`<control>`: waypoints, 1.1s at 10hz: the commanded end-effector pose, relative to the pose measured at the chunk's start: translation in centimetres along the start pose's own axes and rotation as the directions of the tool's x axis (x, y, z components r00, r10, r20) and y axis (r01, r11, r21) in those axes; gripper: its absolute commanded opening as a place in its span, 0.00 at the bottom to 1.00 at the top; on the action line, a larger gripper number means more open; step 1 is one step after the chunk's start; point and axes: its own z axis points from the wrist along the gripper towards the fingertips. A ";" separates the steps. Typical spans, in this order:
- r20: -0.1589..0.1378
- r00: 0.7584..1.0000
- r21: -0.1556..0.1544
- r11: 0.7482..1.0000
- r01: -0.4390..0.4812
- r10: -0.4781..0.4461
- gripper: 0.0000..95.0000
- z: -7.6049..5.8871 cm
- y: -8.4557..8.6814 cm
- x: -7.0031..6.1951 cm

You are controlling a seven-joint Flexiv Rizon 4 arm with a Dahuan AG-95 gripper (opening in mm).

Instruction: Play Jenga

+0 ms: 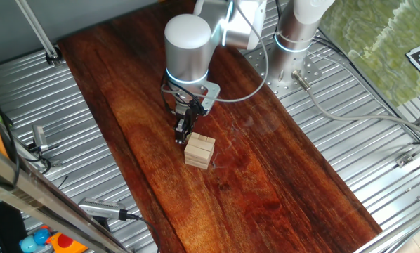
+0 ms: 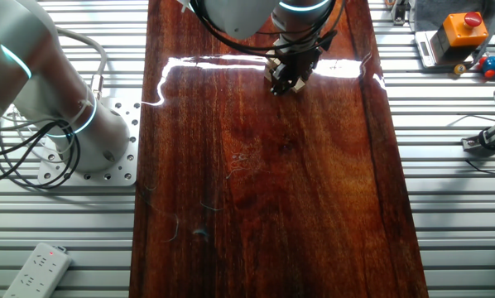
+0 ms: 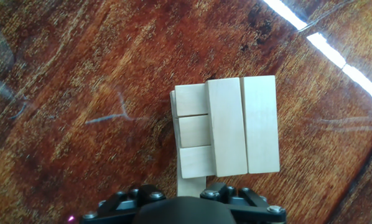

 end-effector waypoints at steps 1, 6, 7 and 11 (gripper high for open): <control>-0.003 1.000 0.003 1.000 -0.002 0.002 0.40 0.0 0.0 0.0; -0.001 1.000 0.005 1.000 -0.009 0.009 0.20 0.1 -0.1 -0.1; 0.000 1.000 0.006 1.000 -0.009 0.009 0.20 0.2 -0.2 -0.1; 0.000 1.000 0.011 1.000 -0.012 0.012 0.20 0.2 -0.1 -0.2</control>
